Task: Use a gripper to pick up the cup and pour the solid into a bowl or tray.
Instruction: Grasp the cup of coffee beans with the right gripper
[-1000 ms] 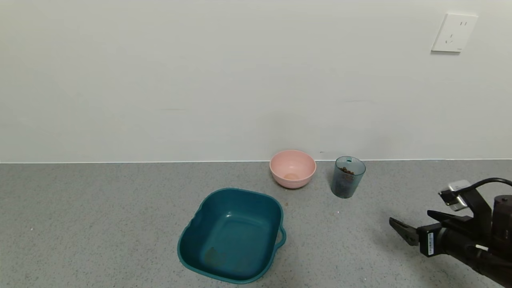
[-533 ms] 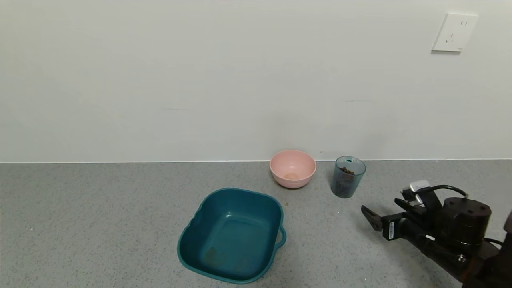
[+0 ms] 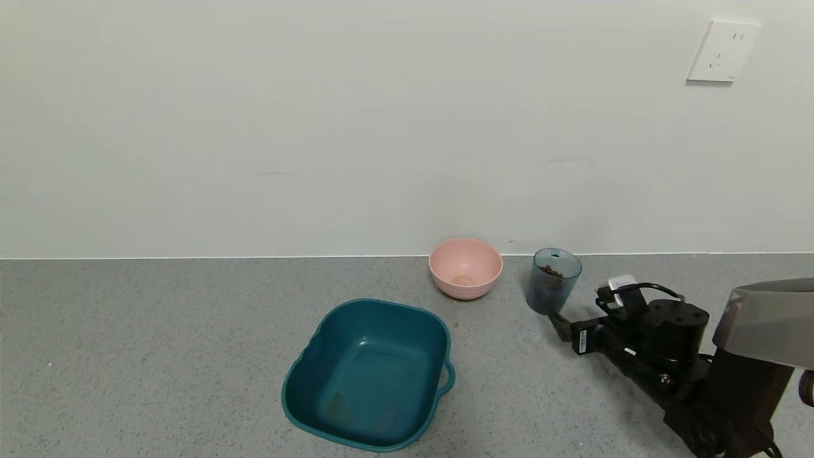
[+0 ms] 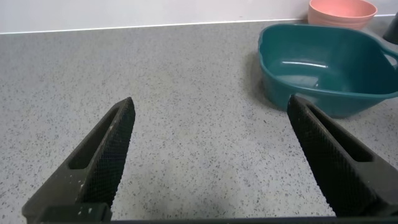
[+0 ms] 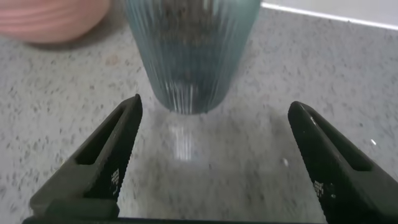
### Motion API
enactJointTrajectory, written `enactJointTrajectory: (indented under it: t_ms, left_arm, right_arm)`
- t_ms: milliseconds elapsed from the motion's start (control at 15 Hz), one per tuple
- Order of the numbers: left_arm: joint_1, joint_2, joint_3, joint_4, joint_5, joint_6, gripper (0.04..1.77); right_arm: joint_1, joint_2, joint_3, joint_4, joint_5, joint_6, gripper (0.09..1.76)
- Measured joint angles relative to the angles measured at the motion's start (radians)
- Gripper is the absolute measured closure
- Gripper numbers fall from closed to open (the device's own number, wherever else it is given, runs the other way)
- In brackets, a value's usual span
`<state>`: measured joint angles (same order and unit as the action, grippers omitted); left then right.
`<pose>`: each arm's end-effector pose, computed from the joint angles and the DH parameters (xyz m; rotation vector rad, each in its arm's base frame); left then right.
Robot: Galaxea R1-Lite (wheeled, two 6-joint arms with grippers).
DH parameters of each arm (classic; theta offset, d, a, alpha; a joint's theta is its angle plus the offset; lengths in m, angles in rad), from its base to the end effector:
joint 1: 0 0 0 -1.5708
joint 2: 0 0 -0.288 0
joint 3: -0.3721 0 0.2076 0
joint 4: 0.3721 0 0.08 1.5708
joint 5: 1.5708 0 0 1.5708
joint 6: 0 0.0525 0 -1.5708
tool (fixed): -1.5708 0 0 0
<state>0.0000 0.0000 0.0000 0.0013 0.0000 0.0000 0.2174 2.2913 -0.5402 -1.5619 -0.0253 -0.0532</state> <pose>0.0379 0.0000 0.0753 0.0000 0.0013 0.0000 0.3515 0.0763 -0.0123 -0.0758 0.1830 0.1965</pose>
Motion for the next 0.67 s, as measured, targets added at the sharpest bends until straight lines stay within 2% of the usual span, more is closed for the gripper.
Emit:
enactJointTrajectory:
  t_ms: [667]
  left_arm:
    - [0.0,0.0,0.0,0.0,0.0,0.0,0.05]
  right_arm:
    - [0.016,0.144,-0.283,0.008,-0.008,0.004,0.14]
